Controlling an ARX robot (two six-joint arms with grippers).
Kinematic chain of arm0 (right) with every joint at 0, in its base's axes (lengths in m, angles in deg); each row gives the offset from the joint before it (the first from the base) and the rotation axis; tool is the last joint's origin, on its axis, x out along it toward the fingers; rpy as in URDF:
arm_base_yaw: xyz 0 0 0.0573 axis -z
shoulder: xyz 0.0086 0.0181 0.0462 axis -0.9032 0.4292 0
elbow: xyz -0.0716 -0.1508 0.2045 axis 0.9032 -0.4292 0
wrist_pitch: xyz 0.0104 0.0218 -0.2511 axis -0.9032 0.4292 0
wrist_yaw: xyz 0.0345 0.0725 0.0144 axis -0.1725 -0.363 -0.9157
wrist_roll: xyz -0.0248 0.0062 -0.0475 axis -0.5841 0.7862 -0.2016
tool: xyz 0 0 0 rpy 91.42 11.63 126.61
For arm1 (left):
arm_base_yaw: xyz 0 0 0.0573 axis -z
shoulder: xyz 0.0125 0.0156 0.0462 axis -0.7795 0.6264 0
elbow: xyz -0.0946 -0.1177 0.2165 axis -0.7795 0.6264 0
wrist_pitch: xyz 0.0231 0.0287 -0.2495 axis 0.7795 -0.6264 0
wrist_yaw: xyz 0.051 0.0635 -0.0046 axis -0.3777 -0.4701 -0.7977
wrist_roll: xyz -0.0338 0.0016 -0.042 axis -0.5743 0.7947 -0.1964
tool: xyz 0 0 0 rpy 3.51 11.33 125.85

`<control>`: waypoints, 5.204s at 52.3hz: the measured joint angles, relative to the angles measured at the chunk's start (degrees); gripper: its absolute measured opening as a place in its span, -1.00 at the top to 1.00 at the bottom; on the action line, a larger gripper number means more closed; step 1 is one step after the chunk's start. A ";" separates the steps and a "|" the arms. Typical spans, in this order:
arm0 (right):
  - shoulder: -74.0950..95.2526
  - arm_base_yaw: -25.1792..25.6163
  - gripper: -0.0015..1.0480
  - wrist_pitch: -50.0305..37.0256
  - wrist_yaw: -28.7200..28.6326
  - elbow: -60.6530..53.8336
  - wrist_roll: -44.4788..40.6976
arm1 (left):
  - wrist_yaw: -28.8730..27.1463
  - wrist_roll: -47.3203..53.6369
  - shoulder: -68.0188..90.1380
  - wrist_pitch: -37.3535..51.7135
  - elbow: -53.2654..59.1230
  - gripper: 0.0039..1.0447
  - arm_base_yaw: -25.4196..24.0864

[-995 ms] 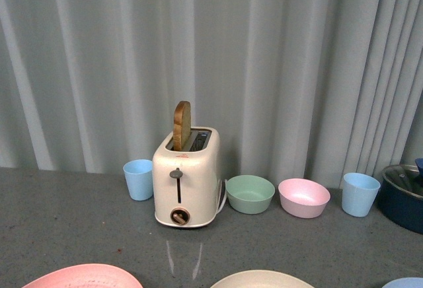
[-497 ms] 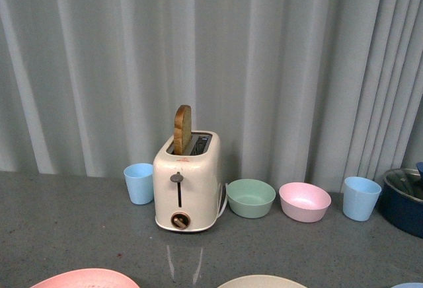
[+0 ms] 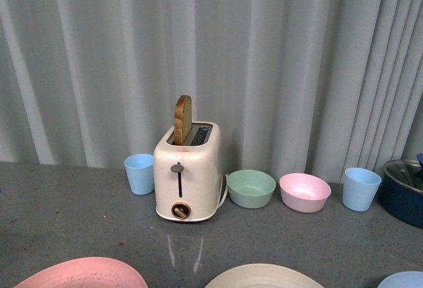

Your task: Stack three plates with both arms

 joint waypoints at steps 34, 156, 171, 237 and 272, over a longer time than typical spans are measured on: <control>0.00 0.00 -0.86 0.00 0.00 0.00 0.02 | 1.27 -15.63 11.39 10.71 -4.37 -0.87 0.90; 0.00 0.00 -0.86 0.00 0.00 0.00 0.00 | 10.38 -15.69 -2.29 -13.53 -15.85 0.94 9.99; 0.00 0.00 -0.86 0.00 0.00 0.00 0.00 | 10.49 -24.76 -1.31 -11.04 -15.82 0.94 24.52; 0.00 0.00 -0.86 0.00 0.00 0.00 0.00 | 3.21 -35.12 21.92 -5.07 -30.64 0.94 36.37; 0.00 0.00 -0.86 0.00 0.00 0.00 0.00 | -6.49 -29.35 11.52 5.84 -24.46 -0.91 34.95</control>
